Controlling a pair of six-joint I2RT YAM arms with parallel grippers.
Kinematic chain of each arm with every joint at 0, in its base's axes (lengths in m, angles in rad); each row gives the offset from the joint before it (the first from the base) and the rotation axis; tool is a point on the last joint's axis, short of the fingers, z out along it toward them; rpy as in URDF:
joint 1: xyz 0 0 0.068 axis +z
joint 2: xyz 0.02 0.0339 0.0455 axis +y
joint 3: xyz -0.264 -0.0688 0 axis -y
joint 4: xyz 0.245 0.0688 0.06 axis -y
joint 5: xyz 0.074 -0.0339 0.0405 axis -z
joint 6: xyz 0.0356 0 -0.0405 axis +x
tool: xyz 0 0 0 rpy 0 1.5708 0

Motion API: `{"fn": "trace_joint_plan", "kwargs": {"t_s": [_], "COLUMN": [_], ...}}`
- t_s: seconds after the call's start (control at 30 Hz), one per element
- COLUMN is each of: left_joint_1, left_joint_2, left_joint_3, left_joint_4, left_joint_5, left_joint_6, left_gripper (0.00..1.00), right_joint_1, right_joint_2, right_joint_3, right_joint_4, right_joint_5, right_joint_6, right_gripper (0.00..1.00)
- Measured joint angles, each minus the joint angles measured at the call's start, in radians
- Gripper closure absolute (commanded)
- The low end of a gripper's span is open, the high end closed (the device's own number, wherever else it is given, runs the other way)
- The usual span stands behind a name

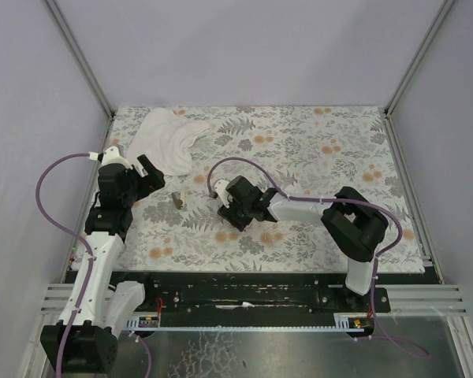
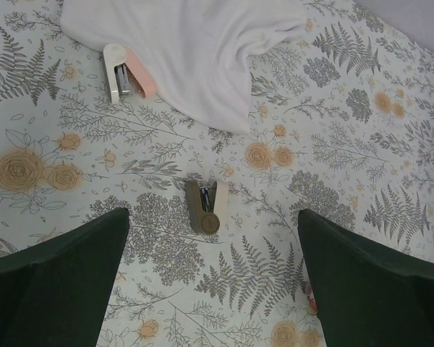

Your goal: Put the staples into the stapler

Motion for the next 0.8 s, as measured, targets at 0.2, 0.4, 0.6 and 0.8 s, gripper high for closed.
{"fn": "trace_joint_plan", "kwargs": {"t_s": [0.2,0.4,0.6,0.8], "left_joint_1": [0.000,0.000,0.000,0.000], "left_joint_2": [0.021,0.024,0.030,0.031], "left_joint_3": [0.000,0.000,0.000,0.000], "left_joint_4": [0.001,0.001,0.002,0.002], "left_joint_5": [0.024,0.031,0.042,0.043], "left_joint_6": [0.002,0.003,0.003,0.003], "left_gripper": [0.00,0.00,0.00,0.00], "right_joint_1": [0.000,0.000,0.001,-0.004], "right_joint_2": [0.027,-0.001,-0.016,-0.031], "right_joint_3": [0.002,-0.027,-0.037,-0.037], "right_joint_4": [-0.015,-0.033,-0.058,-0.100], "right_joint_5": [-0.007,0.019,0.077,0.180], "right_joint_6": [0.000,0.024,0.050,0.081], "right_gripper": [0.22,0.20,0.20,0.20]}}
